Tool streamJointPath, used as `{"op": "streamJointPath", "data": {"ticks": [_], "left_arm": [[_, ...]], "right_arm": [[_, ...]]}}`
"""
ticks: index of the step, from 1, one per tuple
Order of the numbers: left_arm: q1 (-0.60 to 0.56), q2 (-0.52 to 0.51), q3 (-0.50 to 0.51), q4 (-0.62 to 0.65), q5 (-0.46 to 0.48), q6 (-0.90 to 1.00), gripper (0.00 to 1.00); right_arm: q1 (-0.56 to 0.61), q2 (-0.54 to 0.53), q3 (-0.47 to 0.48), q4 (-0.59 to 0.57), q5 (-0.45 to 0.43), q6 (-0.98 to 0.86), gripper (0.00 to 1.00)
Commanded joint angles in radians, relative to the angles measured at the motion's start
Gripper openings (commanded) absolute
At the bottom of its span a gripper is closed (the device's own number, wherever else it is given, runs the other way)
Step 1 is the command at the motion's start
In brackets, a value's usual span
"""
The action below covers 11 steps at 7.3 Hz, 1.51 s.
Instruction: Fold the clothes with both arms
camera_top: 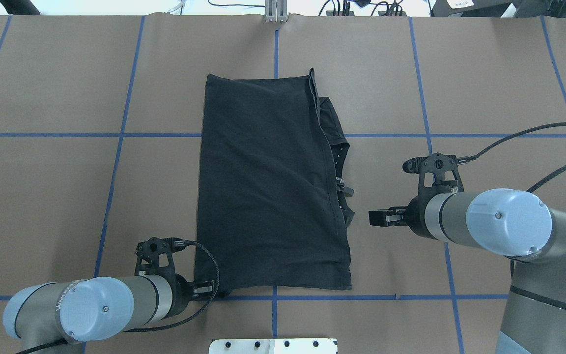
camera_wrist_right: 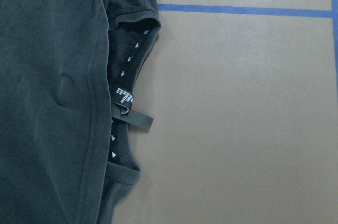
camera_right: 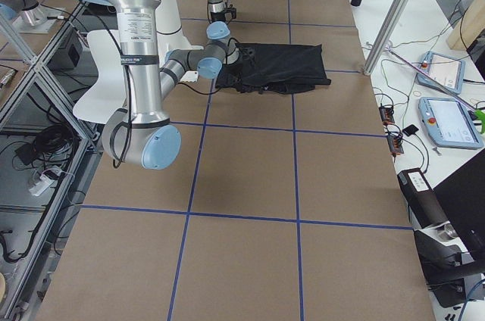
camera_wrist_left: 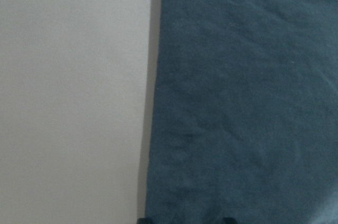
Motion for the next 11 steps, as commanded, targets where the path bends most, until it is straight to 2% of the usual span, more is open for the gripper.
{"op": "streamJointPath", "data": {"ticks": [1,3,4,7,8,9,11], "left_arm": [[0.002,-0.002,0.0,0.0,0.0,0.0,0.41],[0.008,-0.001,0.002,0.0,0.0,-0.002,0.19],[0.008,0.001,0.0,0.0,0.002,-0.005,0.0],[0.005,0.002,-0.021,0.0,0.003,-0.021,0.0],[0.002,0.004,-0.035,0.002,0.002,-0.02,0.0],[0.002,0.004,-0.044,0.002,0.002,-0.02,0.0],[0.002,0.005,-0.043,0.003,0.002,-0.021,0.0]], "right_arm": [[0.001,0.0,0.0,0.0,0.0,0.0,1.0],[0.001,0.0,0.0,0.0,0.0,0.0,1.0],[0.0,0.0,-0.002,-0.002,0.0,0.0,1.0],[-0.003,0.003,-0.002,0.0,-0.005,0.015,1.0],[-0.011,0.005,-0.009,0.0,-0.03,0.026,1.0],[-0.037,0.023,-0.027,0.001,-0.069,0.093,0.99],[-0.124,0.154,-0.148,0.0,-0.193,0.269,0.95]]}}
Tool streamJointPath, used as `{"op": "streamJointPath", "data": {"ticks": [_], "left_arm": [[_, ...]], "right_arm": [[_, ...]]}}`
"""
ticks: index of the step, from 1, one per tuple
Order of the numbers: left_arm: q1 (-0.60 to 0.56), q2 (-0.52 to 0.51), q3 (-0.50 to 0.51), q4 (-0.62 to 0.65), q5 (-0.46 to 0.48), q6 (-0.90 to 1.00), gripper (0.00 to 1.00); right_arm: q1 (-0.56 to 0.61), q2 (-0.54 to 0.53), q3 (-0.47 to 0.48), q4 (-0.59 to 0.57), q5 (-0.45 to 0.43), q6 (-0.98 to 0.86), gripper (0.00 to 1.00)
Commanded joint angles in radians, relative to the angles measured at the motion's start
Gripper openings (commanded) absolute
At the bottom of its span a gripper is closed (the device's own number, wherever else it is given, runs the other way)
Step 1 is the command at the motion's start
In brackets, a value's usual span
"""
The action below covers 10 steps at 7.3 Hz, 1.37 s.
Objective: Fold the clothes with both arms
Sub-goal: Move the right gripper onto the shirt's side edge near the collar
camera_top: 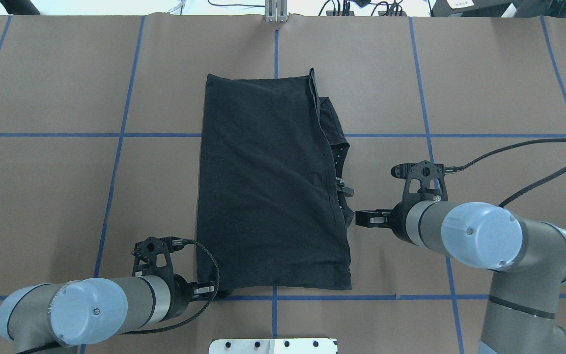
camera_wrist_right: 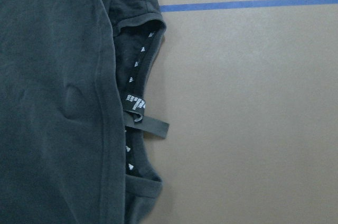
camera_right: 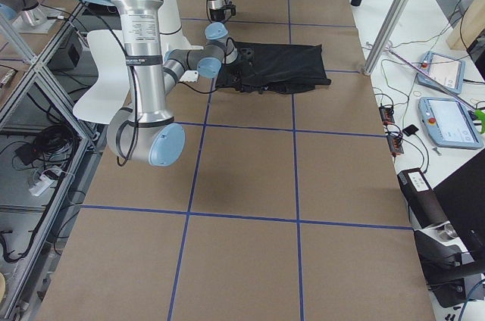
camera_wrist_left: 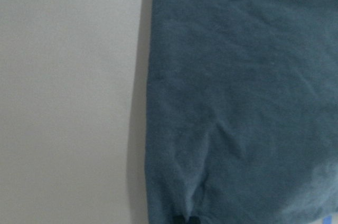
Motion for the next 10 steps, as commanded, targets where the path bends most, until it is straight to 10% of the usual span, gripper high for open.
{"op": "streamJointPath", "data": {"ticks": [1,3,5,10], "left_arm": [[0.001,0.002,-0.001,0.004,0.0,-0.001,0.0],[0.003,0.004,-0.001,0.006,0.0,-0.002,0.0],[0.004,0.004,-0.001,0.004,0.0,-0.004,0.0],[0.004,0.004,-0.001,0.004,0.0,-0.004,0.0]], "right_arm": [[-0.067,0.127,-0.122,0.0,-0.101,0.166,0.94],[-0.09,0.143,-0.152,-0.002,-0.151,0.174,0.93],[-0.102,0.14,-0.161,-0.007,-0.169,0.188,0.62],[-0.12,0.146,-0.187,-0.046,-0.202,0.174,0.5]]}}
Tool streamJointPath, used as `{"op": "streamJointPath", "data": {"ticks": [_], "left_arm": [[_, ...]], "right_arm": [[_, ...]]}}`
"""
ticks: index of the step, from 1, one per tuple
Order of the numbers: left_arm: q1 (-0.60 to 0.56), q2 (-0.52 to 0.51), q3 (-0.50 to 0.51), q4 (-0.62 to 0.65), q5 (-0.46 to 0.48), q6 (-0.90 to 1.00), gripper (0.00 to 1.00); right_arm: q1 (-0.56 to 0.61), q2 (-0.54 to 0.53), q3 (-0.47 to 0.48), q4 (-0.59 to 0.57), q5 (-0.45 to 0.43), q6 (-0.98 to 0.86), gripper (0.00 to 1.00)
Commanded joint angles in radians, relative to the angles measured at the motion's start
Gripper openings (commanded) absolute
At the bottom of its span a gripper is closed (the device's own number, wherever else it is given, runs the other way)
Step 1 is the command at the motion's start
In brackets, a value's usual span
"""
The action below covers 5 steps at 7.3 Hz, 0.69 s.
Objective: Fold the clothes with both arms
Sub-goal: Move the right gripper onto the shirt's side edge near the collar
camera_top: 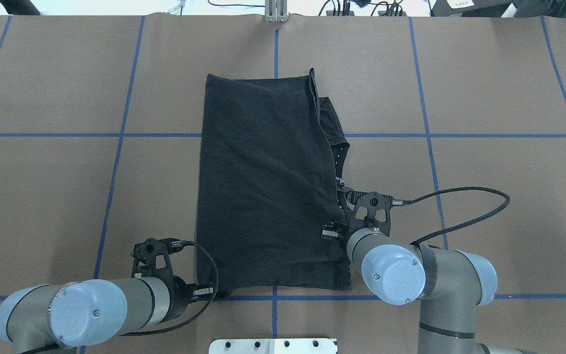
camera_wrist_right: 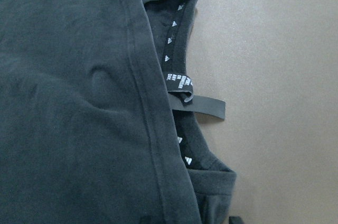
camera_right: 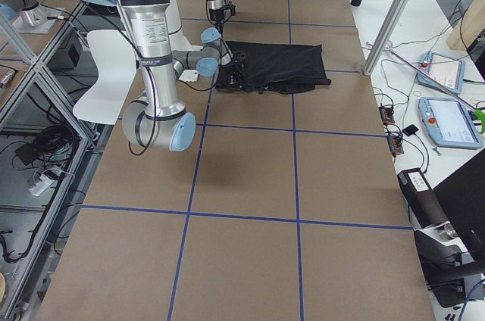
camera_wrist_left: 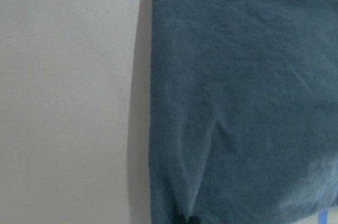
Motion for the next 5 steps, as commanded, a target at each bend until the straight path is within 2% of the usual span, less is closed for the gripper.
{"op": "streamJointPath", "data": {"ticks": [1,2,5], "left_arm": [[0.0,0.0,0.0,0.0,0.0,-0.001,0.0],[0.0,0.0,0.0,0.0,0.0,-0.001,0.0],[0.0,0.0,-0.002,0.0,0.0,-0.001,0.0]], "right_arm": [[-0.002,0.014,-0.002,-0.031,-0.002,-0.001,0.45],[-0.003,0.017,-0.002,-0.031,-0.002,-0.001,0.32],[-0.006,0.015,-0.002,-0.031,-0.004,-0.001,0.25]]}}
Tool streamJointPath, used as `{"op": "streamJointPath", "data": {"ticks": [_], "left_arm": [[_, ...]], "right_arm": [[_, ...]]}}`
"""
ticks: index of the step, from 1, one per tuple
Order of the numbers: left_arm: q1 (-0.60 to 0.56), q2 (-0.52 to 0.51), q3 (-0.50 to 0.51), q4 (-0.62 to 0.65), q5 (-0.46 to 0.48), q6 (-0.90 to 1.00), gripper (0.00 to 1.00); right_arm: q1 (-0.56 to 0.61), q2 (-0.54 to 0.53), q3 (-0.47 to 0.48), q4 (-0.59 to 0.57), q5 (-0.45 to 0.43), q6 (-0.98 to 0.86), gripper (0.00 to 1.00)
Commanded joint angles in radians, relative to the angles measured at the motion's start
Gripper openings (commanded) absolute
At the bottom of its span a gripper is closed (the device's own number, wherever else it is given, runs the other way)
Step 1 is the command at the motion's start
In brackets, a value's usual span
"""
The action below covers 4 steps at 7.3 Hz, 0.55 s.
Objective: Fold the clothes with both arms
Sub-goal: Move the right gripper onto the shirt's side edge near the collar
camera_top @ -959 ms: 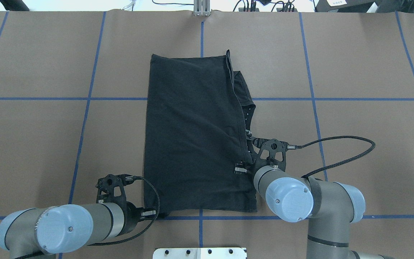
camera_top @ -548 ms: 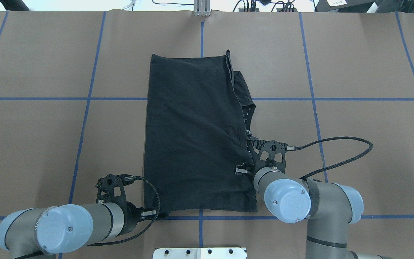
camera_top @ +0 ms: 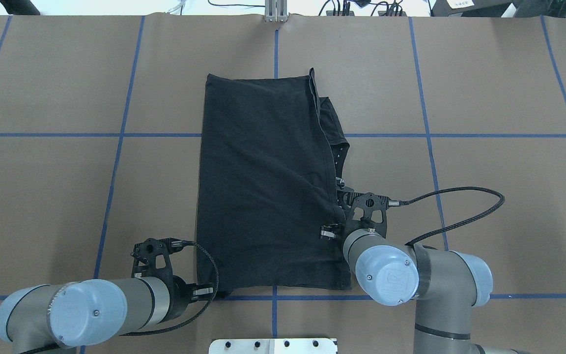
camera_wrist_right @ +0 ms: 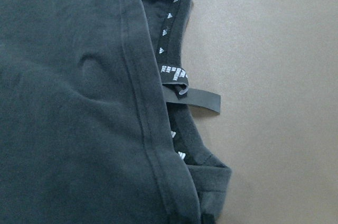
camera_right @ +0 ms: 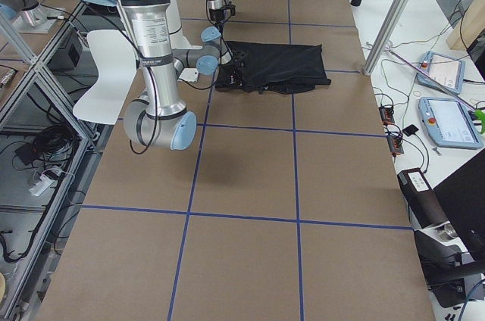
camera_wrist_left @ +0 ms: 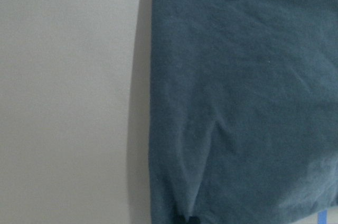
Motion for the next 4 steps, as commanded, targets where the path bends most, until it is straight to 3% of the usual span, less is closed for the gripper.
{"op": "streamJointPath", "data": {"ticks": [1,2,4], "left_arm": [[0.0,0.0,-0.001,0.0,0.0,-0.001,0.0],[0.0,0.0,0.001,0.0,-0.002,-0.001,0.0],[0.0,-0.002,-0.001,0.0,-0.002,0.0,0.0]], "right_arm": [[-0.003,-0.002,0.0,-0.002,-0.007,0.0,0.25],[-0.003,0.0,0.001,-0.002,-0.007,0.0,0.24],[-0.003,0.0,0.009,-0.002,-0.006,-0.002,0.0]]}}
